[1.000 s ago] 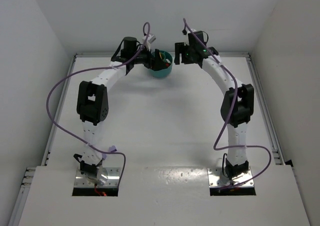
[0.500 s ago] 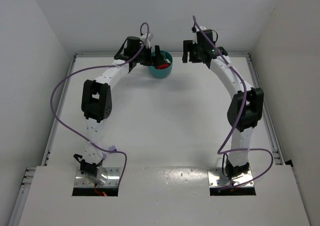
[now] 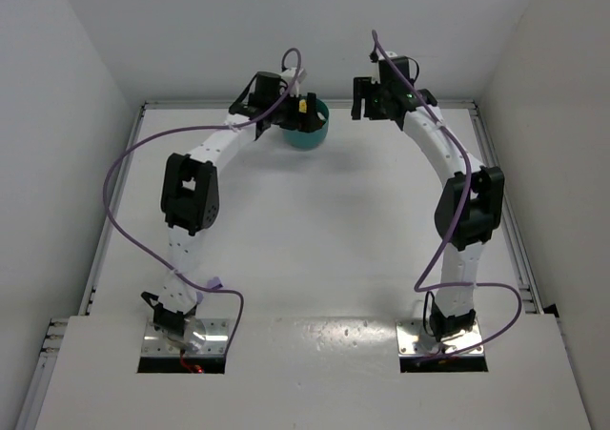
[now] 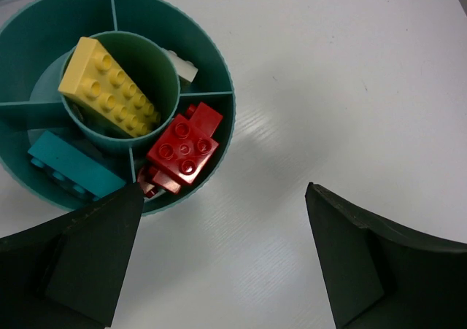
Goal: Sort the legos into containers by color
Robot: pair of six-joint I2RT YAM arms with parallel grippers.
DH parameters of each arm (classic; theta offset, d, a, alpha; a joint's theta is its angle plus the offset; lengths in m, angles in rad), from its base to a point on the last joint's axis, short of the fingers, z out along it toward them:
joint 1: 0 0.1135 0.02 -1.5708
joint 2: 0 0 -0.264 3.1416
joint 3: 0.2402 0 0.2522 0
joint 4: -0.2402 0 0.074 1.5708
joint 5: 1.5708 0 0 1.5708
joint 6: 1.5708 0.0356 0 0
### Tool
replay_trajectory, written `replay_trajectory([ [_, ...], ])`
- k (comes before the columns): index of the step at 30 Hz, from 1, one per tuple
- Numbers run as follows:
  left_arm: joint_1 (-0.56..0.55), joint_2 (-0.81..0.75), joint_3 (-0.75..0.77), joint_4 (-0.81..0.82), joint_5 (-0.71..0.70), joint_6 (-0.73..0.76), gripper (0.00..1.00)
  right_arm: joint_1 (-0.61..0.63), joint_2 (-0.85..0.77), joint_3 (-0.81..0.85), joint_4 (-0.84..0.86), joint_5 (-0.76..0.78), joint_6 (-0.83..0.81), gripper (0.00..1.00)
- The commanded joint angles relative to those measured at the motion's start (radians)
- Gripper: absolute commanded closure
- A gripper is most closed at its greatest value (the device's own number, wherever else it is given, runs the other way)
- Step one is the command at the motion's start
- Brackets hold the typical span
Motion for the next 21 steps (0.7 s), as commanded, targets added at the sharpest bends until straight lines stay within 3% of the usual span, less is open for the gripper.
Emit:
replay_trajectory([
  [1, -0.025, 0.021, 0.053, 0.002, -0.039, 0.035, 0.01, -0.002, -0.048, -0.001, 0.020, -0.006, 0.004, 0.27],
  [21, -0.025, 0.041, 0.073, -0.018, -0.082, 0.044, 0.01, -0.012, -0.057, -0.019, 0.020, -0.016, 0.004, 0.27],
])
